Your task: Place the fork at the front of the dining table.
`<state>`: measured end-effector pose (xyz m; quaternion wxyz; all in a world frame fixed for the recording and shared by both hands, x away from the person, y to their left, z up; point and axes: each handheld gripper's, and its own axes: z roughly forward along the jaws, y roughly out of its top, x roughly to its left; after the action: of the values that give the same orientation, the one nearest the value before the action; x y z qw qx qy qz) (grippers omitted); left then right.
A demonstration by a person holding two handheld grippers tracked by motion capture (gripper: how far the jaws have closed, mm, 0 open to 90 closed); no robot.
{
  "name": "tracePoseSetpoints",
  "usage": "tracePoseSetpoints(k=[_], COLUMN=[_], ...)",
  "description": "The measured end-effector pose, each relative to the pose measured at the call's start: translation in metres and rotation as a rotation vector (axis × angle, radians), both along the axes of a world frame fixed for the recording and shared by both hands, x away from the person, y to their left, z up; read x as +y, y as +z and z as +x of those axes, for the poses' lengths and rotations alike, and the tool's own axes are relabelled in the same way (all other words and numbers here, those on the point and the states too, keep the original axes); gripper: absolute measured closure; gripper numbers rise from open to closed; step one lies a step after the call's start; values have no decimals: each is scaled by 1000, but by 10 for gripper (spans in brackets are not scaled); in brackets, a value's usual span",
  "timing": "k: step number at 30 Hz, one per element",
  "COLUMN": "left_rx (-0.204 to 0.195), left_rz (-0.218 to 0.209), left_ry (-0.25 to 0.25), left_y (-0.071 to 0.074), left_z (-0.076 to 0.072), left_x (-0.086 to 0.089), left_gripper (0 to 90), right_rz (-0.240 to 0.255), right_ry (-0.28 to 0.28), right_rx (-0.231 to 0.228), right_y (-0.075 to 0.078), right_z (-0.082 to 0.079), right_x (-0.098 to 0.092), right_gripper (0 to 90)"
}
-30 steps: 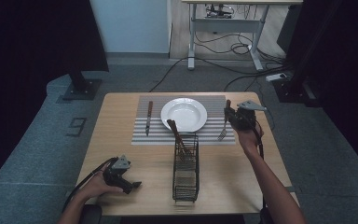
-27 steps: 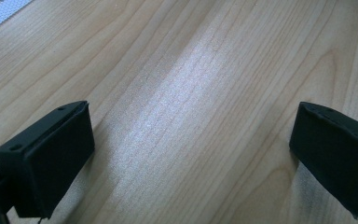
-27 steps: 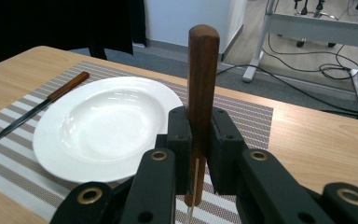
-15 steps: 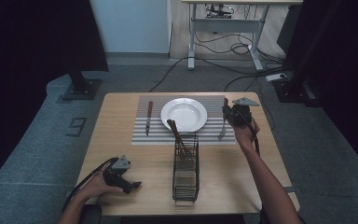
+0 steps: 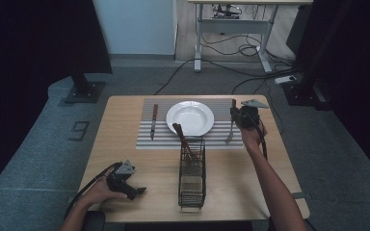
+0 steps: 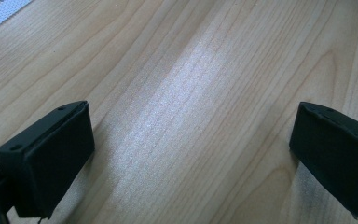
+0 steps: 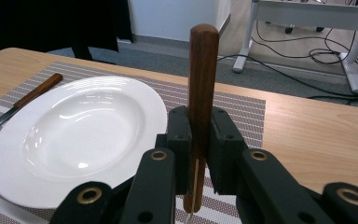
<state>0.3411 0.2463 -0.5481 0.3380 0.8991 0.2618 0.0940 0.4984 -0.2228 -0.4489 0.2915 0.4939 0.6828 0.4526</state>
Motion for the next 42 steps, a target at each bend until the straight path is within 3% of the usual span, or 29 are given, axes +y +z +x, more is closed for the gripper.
tracePoseSetpoints(k=[9,27,36,42], left_rx=[0,0,0,0], left_rz=[1,1,0,1], left_ry=[1,3,3,3], left_y=[0,0,0,0], left_z=[0,0,0,0], left_x=[0,0,0,0], left_gripper=[0,0,0,0], right_rz=[-31,-40,-49,-33], right_ry=[-1,-26,-37,-53], right_rx=[6,34,70,71], right_y=[0,-7,-10,-16], right_z=[10,30,45,51], right_x=[9,13,17,18], right_gripper=[802,798,796,797])
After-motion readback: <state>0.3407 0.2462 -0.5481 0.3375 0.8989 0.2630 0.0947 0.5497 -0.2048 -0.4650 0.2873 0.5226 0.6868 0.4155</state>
